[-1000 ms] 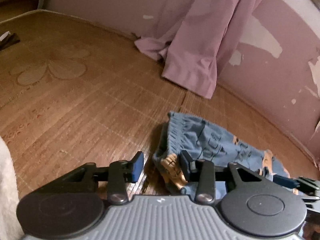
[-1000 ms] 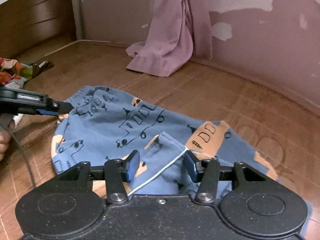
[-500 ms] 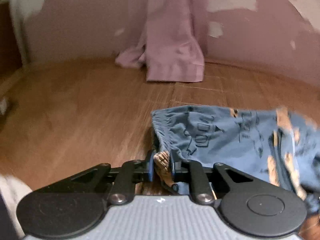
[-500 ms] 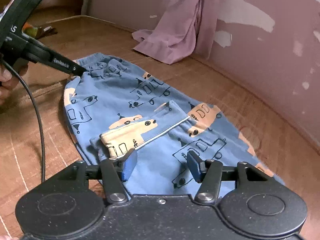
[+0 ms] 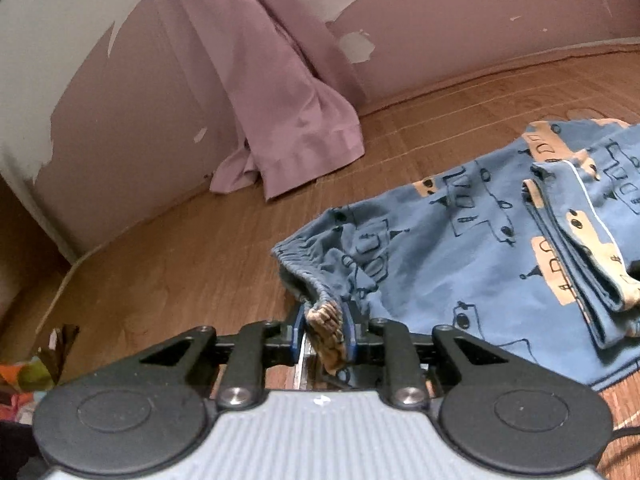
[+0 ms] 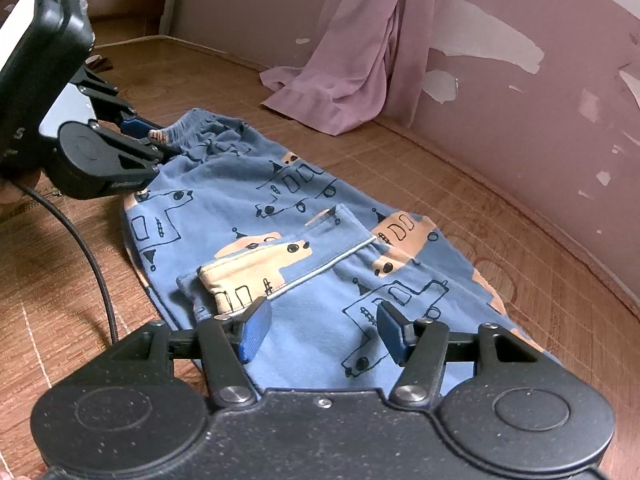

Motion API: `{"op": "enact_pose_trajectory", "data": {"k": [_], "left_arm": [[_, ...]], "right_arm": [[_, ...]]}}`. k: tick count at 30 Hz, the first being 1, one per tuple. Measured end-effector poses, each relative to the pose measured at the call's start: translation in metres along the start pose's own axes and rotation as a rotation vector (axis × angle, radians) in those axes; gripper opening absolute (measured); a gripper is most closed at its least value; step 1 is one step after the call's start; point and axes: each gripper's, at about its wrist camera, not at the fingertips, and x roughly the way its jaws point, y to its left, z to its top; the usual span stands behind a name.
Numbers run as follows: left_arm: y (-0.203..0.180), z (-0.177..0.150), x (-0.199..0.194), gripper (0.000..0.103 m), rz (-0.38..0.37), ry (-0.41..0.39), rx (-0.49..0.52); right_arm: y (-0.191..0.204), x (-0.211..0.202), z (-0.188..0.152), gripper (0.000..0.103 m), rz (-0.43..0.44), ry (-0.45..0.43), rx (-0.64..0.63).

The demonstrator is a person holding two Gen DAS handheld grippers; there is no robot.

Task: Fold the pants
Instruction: 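Grasp the elastic waistband with the left gripper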

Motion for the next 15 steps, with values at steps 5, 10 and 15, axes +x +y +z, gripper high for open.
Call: {"op": "enact_pose_trajectory", "data": {"k": [5, 10, 15], "left_arm": [[0.002, 0.000, 0.003, 0.040, -0.010, 0.030, -0.027], [0.015, 0.002, 0.009, 0.063, 0.001, 0.066, -0.122], [0.029, 0.001, 0.015, 0.063, -0.062, 0.086, -0.200]], "right_arm": [[0.000, 0.000, -0.001, 0.061, 0.000, -0.001, -0.001], [0.000, 0.000, 0.000, 0.061, 0.000, -0.001, 0.000], [0.002, -0.001, 0.000, 0.061, -0.003, -0.003, 0.004]]}}
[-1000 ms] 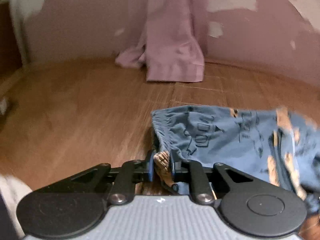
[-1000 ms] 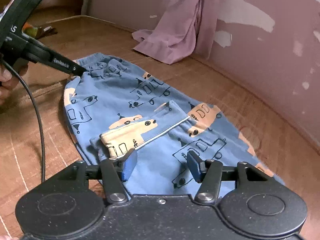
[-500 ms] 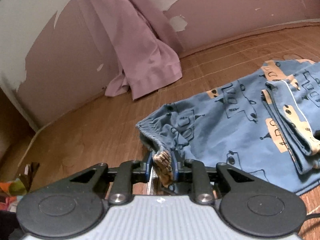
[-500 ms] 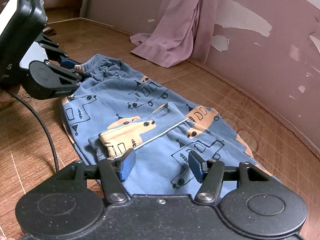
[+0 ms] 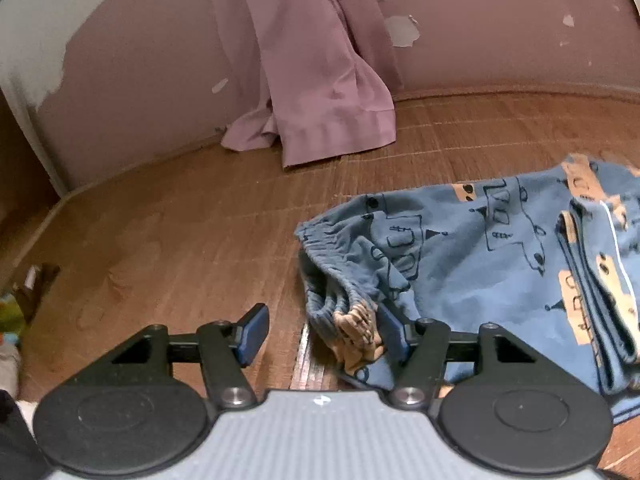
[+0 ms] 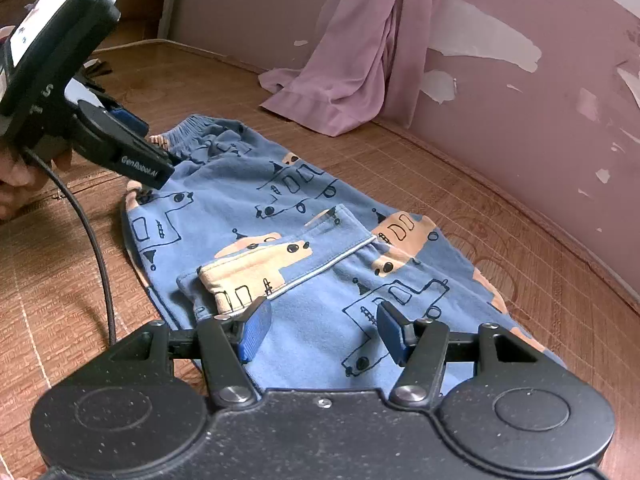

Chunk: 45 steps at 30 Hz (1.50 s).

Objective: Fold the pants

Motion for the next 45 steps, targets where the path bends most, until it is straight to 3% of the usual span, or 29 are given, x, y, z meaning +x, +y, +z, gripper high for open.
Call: {"op": "enact_pose_trajectory", "data": {"k": [1, 5, 12, 24, 29, 35, 39, 45], "left_arm": [[0.003, 0.000, 0.001, 0.061, -0.022, 0.003, -0.018], [0.011, -0.001, 0.002, 0.035, -0.116, 0.014, -0.057], [0.013, 0.001, -0.001, 0.019, -0.122, 0.027, -0.136], [0.014, 0.015, -0.029, 0.017, -0.103, -0.020, -0.146], [0.010, 0.026, -0.045, 0.017, -0.124, -0.063, -0.130], [-0.006, 0.040, -0.070, 0.017, -0.153, -0.135, -0.071], [-0.022, 0.048, -0.090, 0.017, -0.190, -0.186, -0.010], [-0.055, 0.064, -0.118, 0.017, -0.251, -0.256, 0.086]], "right_arm": [[0.000, 0.000, 0.000, 0.061, 0.000, 0.000, 0.001], [0.000, 0.000, 0.000, 0.061, -0.001, -0.001, 0.004], [0.002, -0.001, -0.001, 0.061, -0.009, -0.005, -0.006], [0.006, 0.000, -0.001, 0.065, -0.038, -0.015, -0.028], [0.011, 0.000, 0.000, 0.073, -0.079, -0.017, -0.045], [0.009, -0.004, -0.001, 0.076, -0.089, -0.048, -0.036], [-0.003, -0.012, -0.003, 0.079, -0.067, -0.077, 0.014], [-0.028, -0.033, -0.015, 0.081, -0.060, -0.096, -0.009]]}}
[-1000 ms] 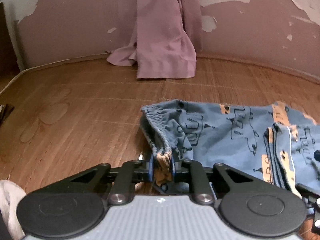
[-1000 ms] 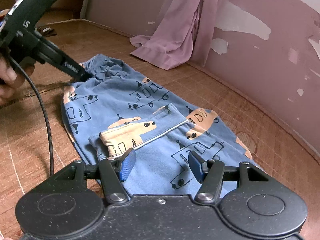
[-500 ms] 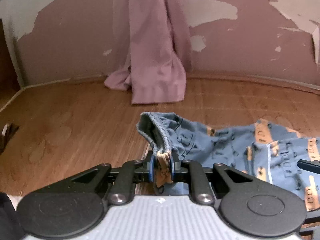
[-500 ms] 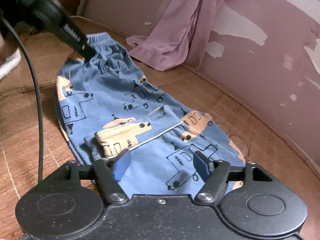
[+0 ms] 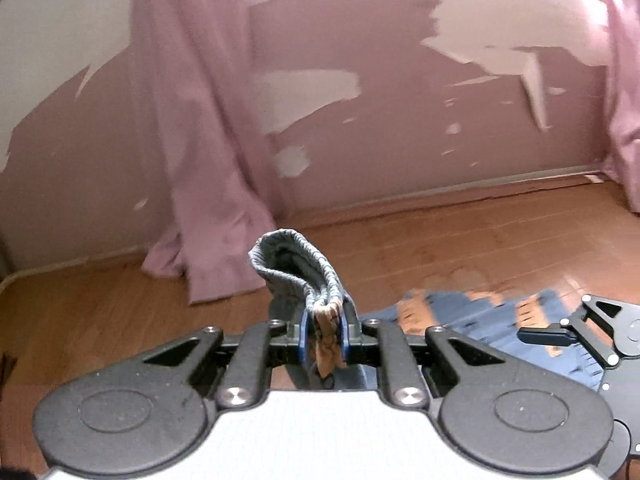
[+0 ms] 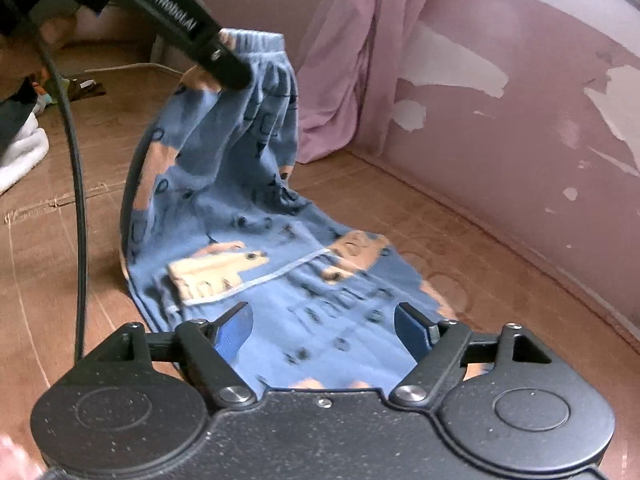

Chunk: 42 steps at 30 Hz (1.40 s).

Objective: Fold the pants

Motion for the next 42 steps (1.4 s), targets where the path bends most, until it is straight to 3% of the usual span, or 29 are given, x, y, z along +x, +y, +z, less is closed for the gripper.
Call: {"op": "enact_pose_trajectory", "data": {"k": [9, 15, 23, 31, 37, 39, 42], "left_arm": [[-0.082, 0.020, -0.007, 0.017, -0.117, -0.045, 0.214], [-0.144, 0.012, 0.000, 0.017, -0.194, -0.022, 0.354], [-0.222, -0.027, 0.027, 0.018, -0.298, 0.066, 0.526], [-0.244, -0.044, 0.046, 0.020, -0.309, 0.127, 0.534], [-0.227, -0.042, 0.037, 0.055, -0.418, 0.128, 0.479], [-0.206, -0.034, 0.030, 0.071, -0.422, 0.102, 0.394], [-0.159, -0.027, 0.025, 0.083, -0.373, 0.075, 0.208]], "right_arm": [[-0.057, -0.050, -0.041, 0.083, -0.076, 0.030, -0.073], [-0.098, -0.069, -0.069, 0.083, -0.163, 0.016, 0.080], [-0.147, -0.065, -0.092, 0.083, -0.232, 0.034, 0.183], [-0.152, -0.062, -0.101, 0.083, -0.204, 0.052, 0.212], [-0.150, -0.056, -0.103, 0.086, -0.214, 0.061, 0.181], [-0.150, -0.056, -0.103, 0.088, -0.225, 0.044, 0.187], [-0.146, -0.062, -0.096, 0.092, -0.243, -0.003, 0.213]]}}
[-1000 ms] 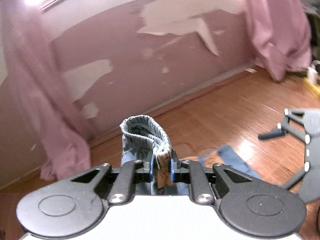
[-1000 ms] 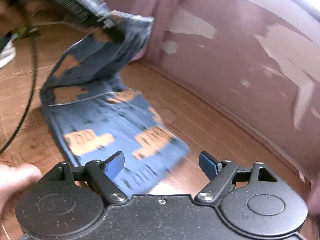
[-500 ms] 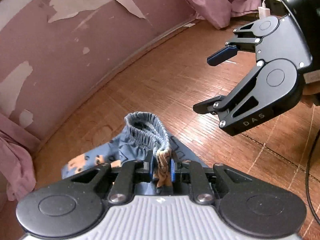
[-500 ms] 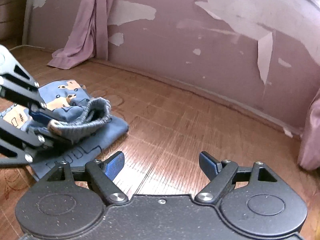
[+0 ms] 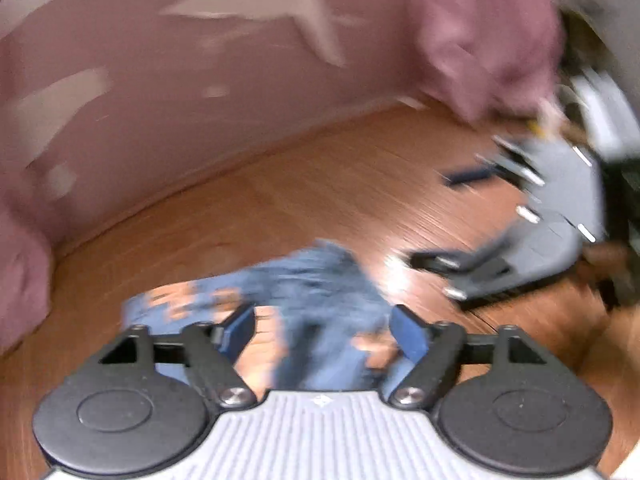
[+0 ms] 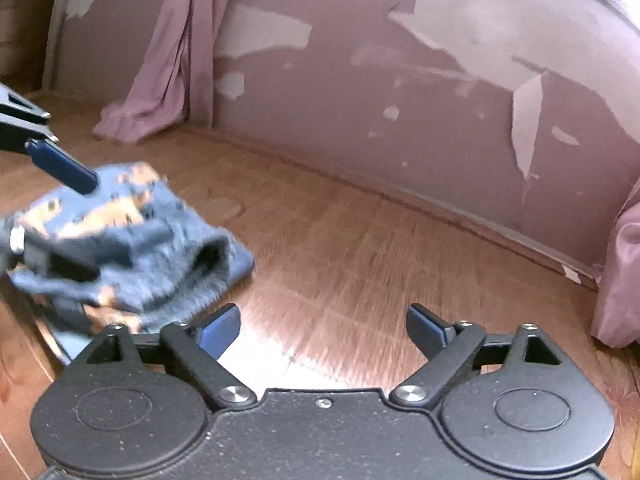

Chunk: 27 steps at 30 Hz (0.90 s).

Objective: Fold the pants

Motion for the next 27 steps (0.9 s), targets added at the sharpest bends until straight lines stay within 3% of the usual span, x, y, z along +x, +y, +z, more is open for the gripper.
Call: {"op": "enact_pose_trajectory", "data": {"k": [2, 5, 8, 10, 12, 13, 15, 16, 17, 22, 24, 26, 27], "left_arm": [[0.036, -0.006, -0.009, 0.085, 0.087, -0.008, -0.147], [0.086, -0.023, -0.010, 0.079, 0.199, 0.064, -0.348], [0.129, -0.047, -0.005, 0.074, 0.122, 0.149, -0.545], [0.144, -0.064, -0.006, 0.074, 0.048, 0.167, -0.639], [0.149, -0.073, -0.004, 0.071, 0.012, 0.172, -0.667], [0.150, -0.077, -0.003, 0.067, -0.010, 0.174, -0.668], [0.151, -0.081, -0.003, 0.037, -0.059, 0.172, -0.671], [0.150, -0.081, -0.002, 0.036, -0.071, 0.172, -0.676], [0.149, -0.081, -0.005, 0.031, -0.066, 0.172, -0.674], [0.138, -0.079, -0.008, 0.032, -0.063, 0.201, -0.666], [0.134, -0.083, -0.010, 0.051, -0.029, 0.200, -0.648], [0.132, -0.079, -0.014, 0.057, 0.006, 0.200, -0.610], [0.131, -0.075, -0.019, 0.056, 0.019, 0.187, -0.582]], "right_arm": [[0.005, -0.007, 0.009, 0.093, 0.007, -0.031, 0.053], [0.015, -0.010, 0.026, 0.091, 0.116, -0.015, 0.189], [0.025, -0.001, 0.032, 0.081, 0.252, 0.095, 0.333], [0.034, 0.002, 0.030, 0.071, 0.244, 0.144, 0.356], [0.041, 0.006, 0.027, 0.050, 0.199, 0.190, 0.365], [0.042, 0.009, 0.024, 0.041, 0.200, 0.216, 0.377], [0.044, 0.011, 0.019, 0.037, 0.194, 0.249, 0.382], [0.044, 0.009, 0.019, 0.023, 0.199, 0.255, 0.375], [0.043, 0.005, 0.020, 0.020, 0.214, 0.261, 0.366], [0.042, -0.005, 0.022, 0.020, 0.219, 0.308, 0.324], [0.044, -0.001, 0.015, 0.022, 0.224, 0.321, 0.322], [0.039, -0.005, 0.017, 0.043, 0.208, 0.306, 0.332], [0.035, -0.009, 0.020, 0.048, 0.197, 0.279, 0.328]]}}
